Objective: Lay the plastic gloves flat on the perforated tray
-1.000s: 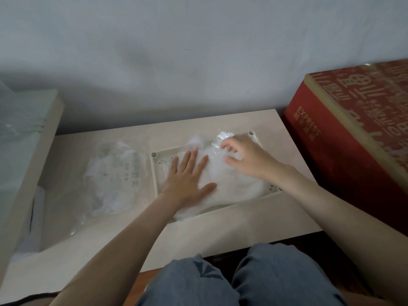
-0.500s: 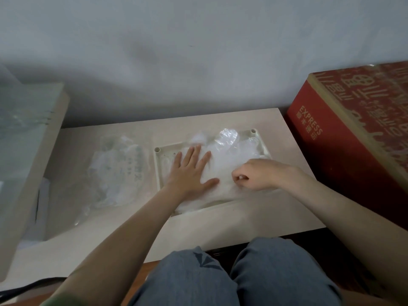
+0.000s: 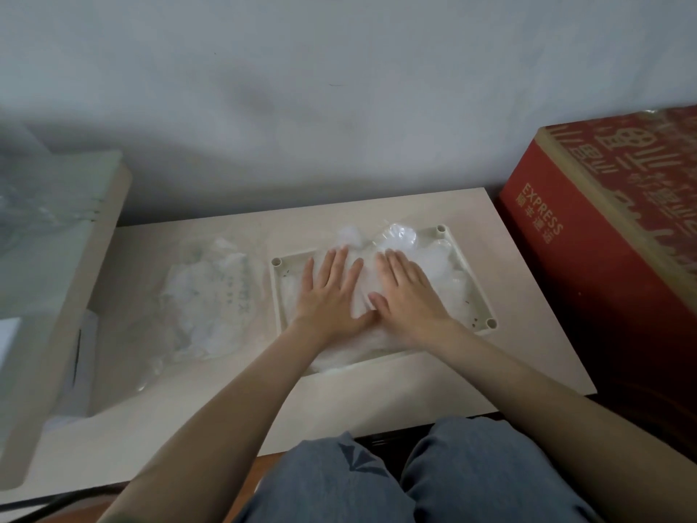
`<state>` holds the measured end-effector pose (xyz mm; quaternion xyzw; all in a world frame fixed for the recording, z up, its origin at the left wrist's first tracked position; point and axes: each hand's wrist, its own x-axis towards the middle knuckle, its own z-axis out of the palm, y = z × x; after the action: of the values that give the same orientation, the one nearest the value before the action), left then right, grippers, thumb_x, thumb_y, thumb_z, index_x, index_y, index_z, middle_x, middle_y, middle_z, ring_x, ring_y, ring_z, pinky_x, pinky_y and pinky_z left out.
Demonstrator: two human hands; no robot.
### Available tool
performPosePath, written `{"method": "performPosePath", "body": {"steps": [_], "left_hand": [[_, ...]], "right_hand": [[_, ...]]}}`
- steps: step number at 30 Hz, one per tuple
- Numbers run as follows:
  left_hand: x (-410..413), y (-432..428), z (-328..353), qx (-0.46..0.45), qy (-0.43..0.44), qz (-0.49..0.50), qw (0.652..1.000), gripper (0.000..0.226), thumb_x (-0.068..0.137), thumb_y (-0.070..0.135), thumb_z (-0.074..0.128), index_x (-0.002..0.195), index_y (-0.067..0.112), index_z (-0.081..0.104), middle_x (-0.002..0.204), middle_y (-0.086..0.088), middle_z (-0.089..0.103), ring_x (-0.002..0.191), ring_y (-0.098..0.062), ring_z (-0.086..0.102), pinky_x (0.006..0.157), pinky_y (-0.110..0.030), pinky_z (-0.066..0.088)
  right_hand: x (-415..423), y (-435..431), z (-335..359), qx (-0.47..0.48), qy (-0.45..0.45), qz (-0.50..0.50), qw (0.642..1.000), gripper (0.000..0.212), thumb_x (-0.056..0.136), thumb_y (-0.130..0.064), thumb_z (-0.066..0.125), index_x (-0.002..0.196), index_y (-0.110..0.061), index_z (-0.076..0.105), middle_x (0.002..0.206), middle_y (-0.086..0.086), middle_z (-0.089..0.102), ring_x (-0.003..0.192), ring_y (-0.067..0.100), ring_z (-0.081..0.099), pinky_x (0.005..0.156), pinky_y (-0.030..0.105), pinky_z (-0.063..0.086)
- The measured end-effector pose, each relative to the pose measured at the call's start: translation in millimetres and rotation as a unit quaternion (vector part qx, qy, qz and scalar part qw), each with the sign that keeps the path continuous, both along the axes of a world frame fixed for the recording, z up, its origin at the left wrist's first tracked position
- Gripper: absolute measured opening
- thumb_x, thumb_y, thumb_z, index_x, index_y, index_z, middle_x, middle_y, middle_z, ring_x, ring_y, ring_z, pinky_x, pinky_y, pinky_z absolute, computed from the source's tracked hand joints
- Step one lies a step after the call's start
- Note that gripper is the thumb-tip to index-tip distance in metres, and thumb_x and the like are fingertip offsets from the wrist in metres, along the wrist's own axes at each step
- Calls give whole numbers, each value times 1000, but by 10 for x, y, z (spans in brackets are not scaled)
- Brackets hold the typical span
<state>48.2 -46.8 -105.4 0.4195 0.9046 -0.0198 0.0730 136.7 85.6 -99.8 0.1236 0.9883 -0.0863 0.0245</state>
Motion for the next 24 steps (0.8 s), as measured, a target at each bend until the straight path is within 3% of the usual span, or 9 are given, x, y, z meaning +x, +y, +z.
{"method": "performPosePath", "body": {"steps": [3, 8, 10, 11, 13, 15, 18, 21, 24], "left_hand": [[-32, -40, -82, 0, -22, 12, 1000, 96, 83, 80, 20, 151, 22, -16, 159, -2, -21, 146, -19, -19, 116, -47, -12], [-58, -51, -97, 3, -30, 4, 1000, 96, 77, 82, 5, 151, 24, -16, 159, -3, -21, 147, -19, -18, 117, -46, -11], [-69, -98, -9, 68, -18, -4, 998, 94, 78, 77, 4, 154, 23, 4, 162, -6, -5, 149, -24, -1, 118, -45, -4], [-67, -114, 60, 133, 4, 3, 991, 87, 83, 72, 11, 151, 20, 22, 160, -10, 14, 146, -28, 16, 118, -45, 5], [-100, -173, 203, 271, 93, 82, 955, 64, 89, 54, 30, 131, 11, 51, 135, -14, 51, 119, -35, 48, 104, -44, 22], [-201, -320, 285, 324, 130, 215, 912, 45, 87, 35, 44, 119, 5, 55, 114, -17, 57, 102, -37, 52, 90, -43, 27], [-301, -664, 288, 215, 109, 326, 914, 47, 85, 20, 59, 126, -1, 49, 115, -24, 52, 103, -41, 50, 88, -47, 35], [-351, -934, 231, 22, 24, 387, 922, 60, 95, 39, 46, 142, 8, 26, 133, -18, 40, 119, -34, 42, 94, -43, 37], [-428, -1048, 213, 8, -29, 395, 918, 51, 96, 40, 48, 136, 11, 34, 134, -14, 41, 122, -30, 42, 94, -40, 38]], "right_hand": [[32, 160, -155, -15, -66, -65, 996, 70, 101, -49, 18, 152, -7, -5, 161, 12, -6, 148, 23, -8, 120, 36, -6], [67, 245, -129, -37, -42, -109, 992, 74, 97, -52, 13, 153, -5, 1, 161, 12, -1, 148, 22, -5, 119, 34, -6], [67, 245, -6, -37, 32, -110, 993, 69, 96, -45, 22, 149, 0, 23, 157, 17, 20, 147, 26, 13, 119, 37, 7], [66, 241, 48, -26, 79, -95, 992, 66, 93, -42, 25, 140, 2, 40, 147, 19, 38, 141, 31, 29, 116, 38, 18], [14, 194, 195, -5, 156, -63, 986, 53, 82, -33, 34, 116, 1, 58, 120, 17, 58, 119, 34, 52, 102, 38, 35], [-75, 123, 332, -11, 192, -35, 981, 46, 75, -23, 38, 108, 0, 61, 107, 14, 62, 105, 34, 57, 93, 35, 36], [-190, -2, 503, -82, 182, 15, 980, 45, 81, -11, 34, 118, -6, 59, 109, 11, 64, 100, 30, 60, 86, 36, 42], [-242, -121, 599, -162, 114, 34, 980, 41, 92, -3, 37, 128, -17, 52, 112, 4, 60, 103, 21, 57, 82, 32, 44], [-317, -271, 666, -191, 95, 39, 976, 41, 93, -5, 37, 129, -18, 51, 114, 2, 58, 105, 19, 54, 85, 30, 42]]}}
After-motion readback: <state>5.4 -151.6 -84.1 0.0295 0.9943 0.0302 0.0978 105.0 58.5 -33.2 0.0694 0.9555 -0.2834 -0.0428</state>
